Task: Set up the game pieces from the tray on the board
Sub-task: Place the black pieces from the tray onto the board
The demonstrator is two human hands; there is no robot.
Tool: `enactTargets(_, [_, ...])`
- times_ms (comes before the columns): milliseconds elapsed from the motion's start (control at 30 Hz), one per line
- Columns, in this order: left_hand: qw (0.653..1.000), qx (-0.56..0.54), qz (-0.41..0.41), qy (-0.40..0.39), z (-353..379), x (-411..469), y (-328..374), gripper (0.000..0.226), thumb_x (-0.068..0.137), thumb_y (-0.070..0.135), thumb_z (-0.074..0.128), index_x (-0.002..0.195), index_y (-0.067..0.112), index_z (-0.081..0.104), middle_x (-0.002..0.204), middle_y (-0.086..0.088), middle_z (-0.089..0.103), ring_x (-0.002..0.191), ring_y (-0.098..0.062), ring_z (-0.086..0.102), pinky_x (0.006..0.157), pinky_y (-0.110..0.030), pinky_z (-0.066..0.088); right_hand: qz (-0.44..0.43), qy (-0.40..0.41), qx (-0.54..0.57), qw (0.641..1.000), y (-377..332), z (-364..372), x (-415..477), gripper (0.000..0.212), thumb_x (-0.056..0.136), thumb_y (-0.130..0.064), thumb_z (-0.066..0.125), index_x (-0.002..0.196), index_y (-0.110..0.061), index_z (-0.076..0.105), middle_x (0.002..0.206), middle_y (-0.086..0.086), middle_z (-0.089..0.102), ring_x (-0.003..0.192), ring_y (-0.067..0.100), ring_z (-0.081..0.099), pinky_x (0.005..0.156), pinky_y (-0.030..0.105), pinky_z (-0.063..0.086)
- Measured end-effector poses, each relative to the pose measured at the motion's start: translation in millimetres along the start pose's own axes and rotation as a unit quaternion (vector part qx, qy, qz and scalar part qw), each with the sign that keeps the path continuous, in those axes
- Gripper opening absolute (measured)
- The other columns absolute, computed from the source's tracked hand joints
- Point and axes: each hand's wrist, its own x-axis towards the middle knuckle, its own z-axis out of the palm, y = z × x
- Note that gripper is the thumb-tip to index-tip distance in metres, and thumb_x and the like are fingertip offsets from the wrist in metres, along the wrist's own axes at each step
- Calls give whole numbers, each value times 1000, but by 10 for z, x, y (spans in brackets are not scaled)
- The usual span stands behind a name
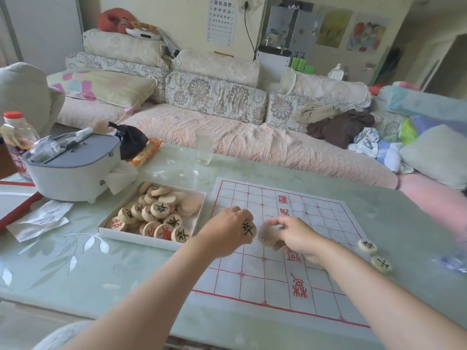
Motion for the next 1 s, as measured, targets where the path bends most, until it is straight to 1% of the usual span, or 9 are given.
enactTargets(133, [999, -12, 22, -47, 260, 104, 331, 45, 84, 30, 68, 126, 26, 52, 119, 4, 54, 102, -18, 55, 82, -28, 49, 17, 17, -40, 999, 304, -240, -166, 23, 103, -10, 49, 114, -21, 65, 104, 7, 64, 68, 12, 61, 46, 13, 41])
enactTargets(267, [995, -34, 11, -95, 401, 185, 460, 47, 81, 26, 71, 126, 26, 54, 119, 3, 53, 103, -19, 56, 87, -30, 50, 5, 37, -140, 989, 475, -319, -163, 26, 103, -21, 48, 125, -24, 63, 116, 0, 60, 76, 6, 55, 60, 16, 38])
enactTargets(367, [993, -42, -2, -114, 457, 211, 462, 51, 79, 26, 71, 127, 26, 56, 120, 3, 53, 104, -18, 54, 86, -28, 48, -5, 21, -168, 986, 528, -317, -147, 39, 96, -21, 58, 136, -21, 57, 134, -1, 54, 112, 16, 57, 88, 23, 45])
enactTargets(433, [990, -52, -12, -129, 462, 232, 460, 53, 77, 31, 73, 127, 26, 56, 120, 4, 54, 101, -15, 53, 82, -25, 45, -17, 15, -196, 980, 539, -298, -135, 49, 91, -30, 64, 139, -22, 54, 137, -2, 48, 123, 18, 51, 94, 24, 41])
enactTargets(567, [983, -78, -29, -163, 477, 296, 463, 36, 82, 41, 69, 115, 29, 62, 110, 2, 60, 99, -19, 58, 82, -29, 47, -57, 23, -230, 971, 599, -301, -41, 46, 87, -38, 70, 130, -27, 59, 129, -5, 54, 116, 13, 53, 89, 20, 36])
enactTargets(700, [980, -105, -29, -168, 524, 436, 410, 34, 78, 35, 74, 109, 39, 61, 107, 11, 61, 94, -15, 61, 79, -29, 54, -68, 17, -245, 967, 650, -369, 61, 38, 84, -41, 71, 119, -31, 62, 118, -11, 59, 104, 9, 56, 80, 21, 41])
enactTargets(767, [977, -127, -40, -164, 559, 519, 390, 29, 79, 25, 72, 102, 40, 62, 102, 13, 62, 88, -14, 62, 70, -28, 56, -66, 26, -243, 967, 654, -453, 134, 40, 83, -40, 70, 121, -30, 61, 117, -13, 60, 106, 10, 57, 84, 24, 45])
enactTargets(867, [977, -165, -58, -121, 617, 635, 359, 25, 84, 16, 62, 92, 40, 63, 92, 16, 64, 80, -12, 61, 67, -24, 53, -59, 82, -228, 968, 654, -692, 290, 40, 83, -44, 67, 119, -30, 58, 114, -13, 60, 106, 12, 57, 90, 32, 48])
enactTargets(1000, [972, -212, -88, -46, 666, 843, 363, 18, 87, 16, 59, 94, 32, 65, 95, 15, 63, 80, -10, 61, 63, -21, 49, -21, 176, -215, 960, 786, -1081, 589, 24, 85, -45, 65, 104, -30, 61, 106, -13, 60, 104, 14, 58, 86, 31, 48])
